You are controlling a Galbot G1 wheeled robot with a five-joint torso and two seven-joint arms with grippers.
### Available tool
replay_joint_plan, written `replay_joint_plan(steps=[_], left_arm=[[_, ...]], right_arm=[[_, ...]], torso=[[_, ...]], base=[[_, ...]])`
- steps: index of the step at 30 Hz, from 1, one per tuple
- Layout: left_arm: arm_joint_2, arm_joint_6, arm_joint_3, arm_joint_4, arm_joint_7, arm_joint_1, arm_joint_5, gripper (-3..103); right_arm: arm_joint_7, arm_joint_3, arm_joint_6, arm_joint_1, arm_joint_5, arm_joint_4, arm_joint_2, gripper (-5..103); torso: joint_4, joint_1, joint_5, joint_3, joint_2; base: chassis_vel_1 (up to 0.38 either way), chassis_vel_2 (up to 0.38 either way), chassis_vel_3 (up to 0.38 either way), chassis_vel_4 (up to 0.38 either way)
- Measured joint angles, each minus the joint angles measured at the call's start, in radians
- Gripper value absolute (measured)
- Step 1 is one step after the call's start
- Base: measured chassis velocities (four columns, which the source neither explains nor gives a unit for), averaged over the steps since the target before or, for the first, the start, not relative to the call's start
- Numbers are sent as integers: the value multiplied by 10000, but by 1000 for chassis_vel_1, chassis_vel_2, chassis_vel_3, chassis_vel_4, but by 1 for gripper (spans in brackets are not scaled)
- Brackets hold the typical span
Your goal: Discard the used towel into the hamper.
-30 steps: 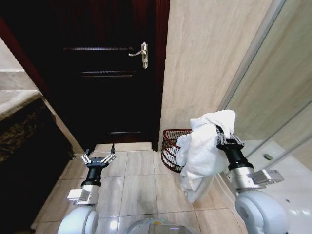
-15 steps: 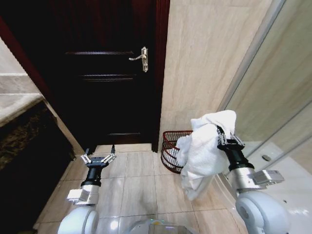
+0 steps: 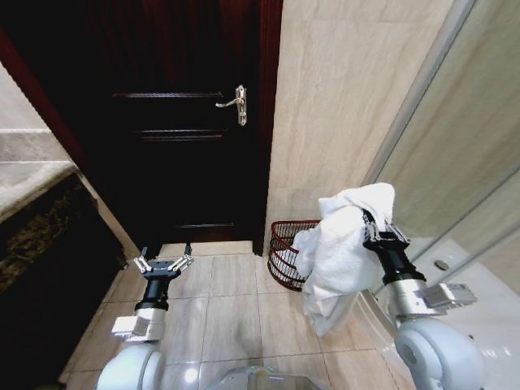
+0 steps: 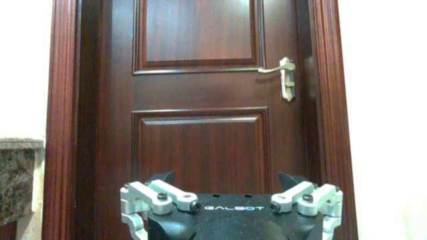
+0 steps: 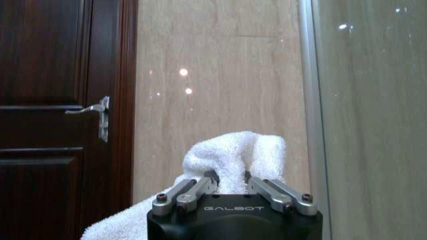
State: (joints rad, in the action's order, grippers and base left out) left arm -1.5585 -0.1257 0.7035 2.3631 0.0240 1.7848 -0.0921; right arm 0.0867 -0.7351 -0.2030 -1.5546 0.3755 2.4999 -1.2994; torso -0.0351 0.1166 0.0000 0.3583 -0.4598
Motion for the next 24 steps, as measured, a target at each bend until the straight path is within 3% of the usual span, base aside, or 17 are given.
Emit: replay_joint_plan(steps=[24], left_arm=[[-31,11,-45,67,-102,13,-59,100]], right_arm=[[-93,21,9,59,73,0,32,14]], torso=[[0,405,0,644,-1049]], base=[[0,0,0,0]])
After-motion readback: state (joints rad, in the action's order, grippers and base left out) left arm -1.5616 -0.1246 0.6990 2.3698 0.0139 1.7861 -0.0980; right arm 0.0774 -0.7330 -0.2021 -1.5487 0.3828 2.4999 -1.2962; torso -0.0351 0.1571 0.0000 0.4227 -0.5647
